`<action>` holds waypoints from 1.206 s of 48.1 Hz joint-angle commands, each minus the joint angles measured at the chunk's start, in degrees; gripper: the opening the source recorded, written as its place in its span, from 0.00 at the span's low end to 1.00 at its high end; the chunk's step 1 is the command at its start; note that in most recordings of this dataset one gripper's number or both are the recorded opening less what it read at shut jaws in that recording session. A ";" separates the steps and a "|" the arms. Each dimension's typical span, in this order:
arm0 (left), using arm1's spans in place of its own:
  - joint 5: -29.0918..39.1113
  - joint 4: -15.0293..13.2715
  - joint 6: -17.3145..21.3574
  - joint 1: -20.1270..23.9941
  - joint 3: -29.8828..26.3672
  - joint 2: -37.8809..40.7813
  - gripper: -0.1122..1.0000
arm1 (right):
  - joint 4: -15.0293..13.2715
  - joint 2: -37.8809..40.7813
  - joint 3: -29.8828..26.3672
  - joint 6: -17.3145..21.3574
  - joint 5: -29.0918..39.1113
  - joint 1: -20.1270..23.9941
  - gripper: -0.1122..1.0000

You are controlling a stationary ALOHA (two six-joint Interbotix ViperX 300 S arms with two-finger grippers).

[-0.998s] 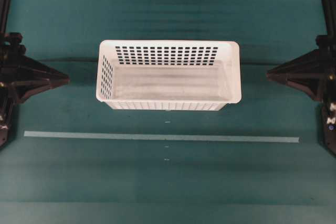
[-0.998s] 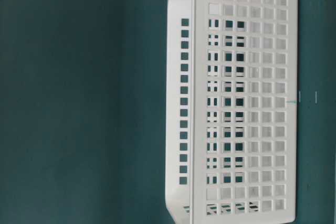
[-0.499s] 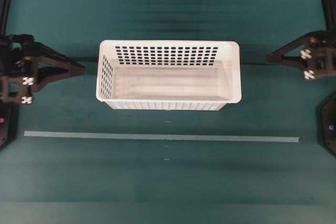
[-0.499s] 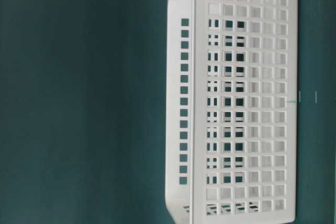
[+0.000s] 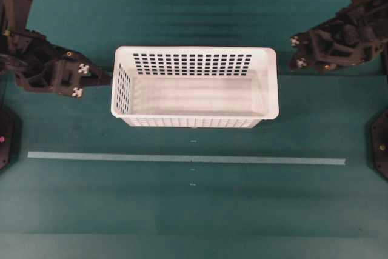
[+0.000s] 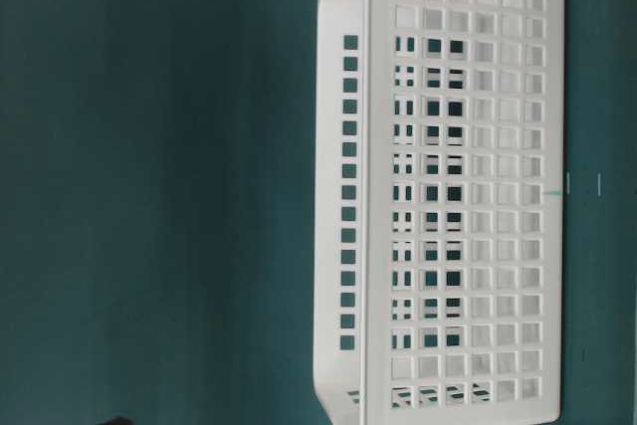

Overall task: Lift the white basket with both hands.
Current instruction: 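Move both grippers inward toward the left and right short rims of the white basket, then lower both open grippers over the basket's side rims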

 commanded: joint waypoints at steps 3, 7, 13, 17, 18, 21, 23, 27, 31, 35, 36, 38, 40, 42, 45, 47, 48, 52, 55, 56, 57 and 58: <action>4.48 0.26 -0.79 1.23 -3.43 2.64 0.07 | -1.85 4.48 -3.69 0.88 5.36 0.00 0.10; 6.86 0.26 -0.79 2.02 -4.92 4.75 0.07 | -3.34 6.86 -4.66 0.97 8.88 0.09 0.10; 9.14 0.53 -0.79 3.08 -6.86 7.91 0.07 | -4.39 9.76 -5.27 2.46 12.22 0.09 0.10; 10.81 0.53 -0.97 3.25 -7.29 9.67 0.07 | -4.39 11.16 -5.54 4.66 13.01 0.18 0.10; 11.34 0.53 -1.05 3.16 -7.38 10.02 0.07 | -4.39 11.34 -5.62 5.01 13.01 0.26 0.10; 12.48 0.53 -1.41 3.25 -7.47 11.16 0.07 | -4.48 11.78 -5.62 6.24 13.01 0.26 0.11; 13.80 0.53 -1.93 3.43 -7.38 11.87 0.07 | -4.66 12.04 -5.54 7.03 13.01 0.26 0.11; 15.21 0.53 -3.34 4.04 -7.29 12.66 0.07 | -5.10 12.57 -5.45 7.91 13.27 0.26 0.11; 15.38 0.53 -4.39 4.75 -7.21 13.10 0.07 | -5.27 13.01 -5.36 8.17 13.01 0.26 0.11; 15.38 0.53 -4.48 4.92 -7.12 13.27 0.07 | -5.27 13.27 -5.36 8.26 12.92 0.18 0.11; 15.29 0.53 -4.48 4.92 -7.12 13.36 0.07 | -5.27 13.36 -5.45 8.26 12.92 0.26 0.11; 15.38 0.53 -4.57 4.92 -7.03 13.27 0.07 | -5.27 13.54 -5.45 8.26 12.83 0.18 0.11; 15.38 0.53 -4.66 5.01 -6.94 13.27 0.07 | -5.27 13.71 -5.54 8.26 12.66 0.18 0.11; 15.29 0.53 -4.75 5.19 -6.94 13.36 0.07 | -5.27 13.80 -5.71 8.17 12.13 0.26 0.12; 15.29 0.53 -4.57 5.36 -6.86 13.36 0.07 | -5.27 13.97 -5.54 8.00 10.63 0.26 0.12; 15.12 0.53 -4.48 5.36 -6.77 13.36 0.07 | -5.27 13.89 -5.45 8.00 9.58 0.26 0.12; 15.03 0.53 -4.48 5.36 -6.68 13.36 0.08 | -5.27 13.89 -5.45 8.00 9.05 0.26 0.12; 14.68 0.53 -4.48 5.36 -6.33 13.18 0.09 | -5.27 13.89 -5.27 8.17 8.00 0.26 0.12; 14.06 0.53 -4.13 5.36 -6.24 13.18 0.12 | -5.27 13.97 -5.19 8.17 7.38 0.35 0.13; 13.97 0.53 -4.04 5.36 -6.33 13.27 0.13 | -5.27 13.97 -5.19 8.17 7.29 0.35 0.13; 13.89 0.53 -3.96 5.36 -6.33 13.27 0.14 | -5.27 13.97 -5.19 8.17 7.29 0.26 0.14; 13.80 0.53 -4.04 5.36 -6.33 13.27 0.16 | -5.27 13.97 -5.19 8.09 7.12 0.26 0.14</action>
